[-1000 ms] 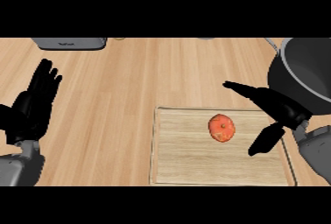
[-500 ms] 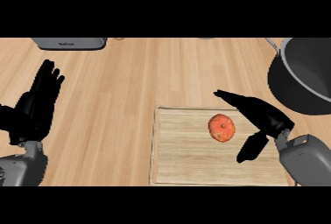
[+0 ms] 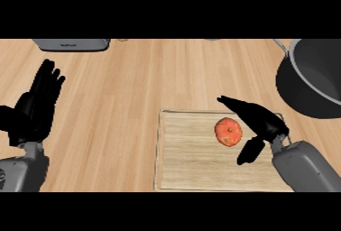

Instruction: Pick the squash from the tray and place it in the pot

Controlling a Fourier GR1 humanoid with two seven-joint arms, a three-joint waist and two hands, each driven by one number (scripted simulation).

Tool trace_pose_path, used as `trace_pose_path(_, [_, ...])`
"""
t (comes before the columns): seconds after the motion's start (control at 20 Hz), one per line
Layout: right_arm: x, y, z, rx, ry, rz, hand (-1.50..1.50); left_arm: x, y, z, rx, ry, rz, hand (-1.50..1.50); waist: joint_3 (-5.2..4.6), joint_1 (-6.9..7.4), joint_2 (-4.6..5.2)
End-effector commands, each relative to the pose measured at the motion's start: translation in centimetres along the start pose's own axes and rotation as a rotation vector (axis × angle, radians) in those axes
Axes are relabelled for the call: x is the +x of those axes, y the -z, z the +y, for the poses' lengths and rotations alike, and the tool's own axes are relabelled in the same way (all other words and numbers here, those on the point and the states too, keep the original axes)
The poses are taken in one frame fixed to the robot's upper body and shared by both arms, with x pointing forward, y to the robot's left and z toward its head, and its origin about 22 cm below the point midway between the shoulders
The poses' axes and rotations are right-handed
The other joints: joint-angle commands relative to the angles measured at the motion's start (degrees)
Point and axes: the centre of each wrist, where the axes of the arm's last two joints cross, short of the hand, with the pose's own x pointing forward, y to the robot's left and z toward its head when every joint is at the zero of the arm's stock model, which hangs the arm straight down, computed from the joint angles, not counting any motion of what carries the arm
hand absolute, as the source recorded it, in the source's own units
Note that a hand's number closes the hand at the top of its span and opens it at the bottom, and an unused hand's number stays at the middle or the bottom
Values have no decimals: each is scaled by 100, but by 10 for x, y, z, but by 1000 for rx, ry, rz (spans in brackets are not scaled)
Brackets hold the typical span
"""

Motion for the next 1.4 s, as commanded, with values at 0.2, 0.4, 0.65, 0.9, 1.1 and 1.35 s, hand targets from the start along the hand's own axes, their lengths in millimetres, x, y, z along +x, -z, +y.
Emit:
trace_pose_path(0.2, [-26, 10, 14, -7, -12, 39, -150, 0, -11, -2, -8, -5, 2, 0, 1, 7, -1])
trace_pose_path(0.4, [-3, 26, 25, 18, -7, 71, -150, 18, 1, -2, 2, 0, 0, 0, 1, 1, -2])
trace_pose_path(0.65, [-24, 21, 19, 67, -126, -42, 150, -4, -10, -2, -1, 0, -10, 0, 0, 6, 1])
trace_pose_path(0.9, [-28, 36, 41, 29, -131, -73, 150, 15, 4, 9, -12, -5, -12, 0, 1, 6, 2])
trace_pose_path(1.1, [-25, 40, 43, 40, -146, -90, 150, 6, -10, -6, -5, 4, 1, 0, 1, 7, -2])
trace_pose_path(1.35, [-34, -43, 94, 270, -245, -438, 150, 6, -4, 11, 57, 19, 12, 0, -4, -318, -106])
